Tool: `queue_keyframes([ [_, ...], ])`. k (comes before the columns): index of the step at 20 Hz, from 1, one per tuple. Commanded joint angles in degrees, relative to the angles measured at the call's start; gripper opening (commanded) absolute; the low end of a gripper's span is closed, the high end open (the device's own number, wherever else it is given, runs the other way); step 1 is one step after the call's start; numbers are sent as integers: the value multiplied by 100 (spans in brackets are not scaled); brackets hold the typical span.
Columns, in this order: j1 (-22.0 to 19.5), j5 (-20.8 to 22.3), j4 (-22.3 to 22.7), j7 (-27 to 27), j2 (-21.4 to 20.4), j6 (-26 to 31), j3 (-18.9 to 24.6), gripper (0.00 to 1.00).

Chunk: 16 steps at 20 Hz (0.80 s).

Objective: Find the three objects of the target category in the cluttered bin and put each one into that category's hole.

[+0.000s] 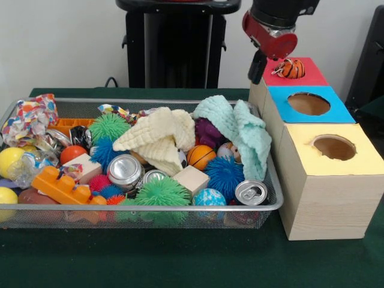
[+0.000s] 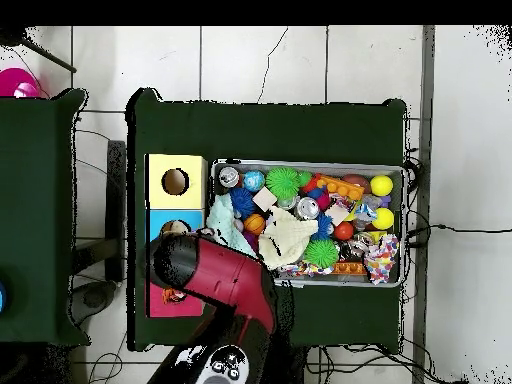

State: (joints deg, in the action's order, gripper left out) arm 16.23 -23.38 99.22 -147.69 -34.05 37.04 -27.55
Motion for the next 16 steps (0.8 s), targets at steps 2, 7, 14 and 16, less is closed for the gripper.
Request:
queue_keyframes([
  [2, -275, 567, -1077, 159, -154, 1341, 592, 0],
  [7, -57, 546, -1387, -495, 121, 1561, 603, 0],
  [14, 315, 332, -1619, -1169, 372, 1786, 503, 0],
  [16, 369, 263, -1578, -1241, 389, 1782, 498, 0],
])
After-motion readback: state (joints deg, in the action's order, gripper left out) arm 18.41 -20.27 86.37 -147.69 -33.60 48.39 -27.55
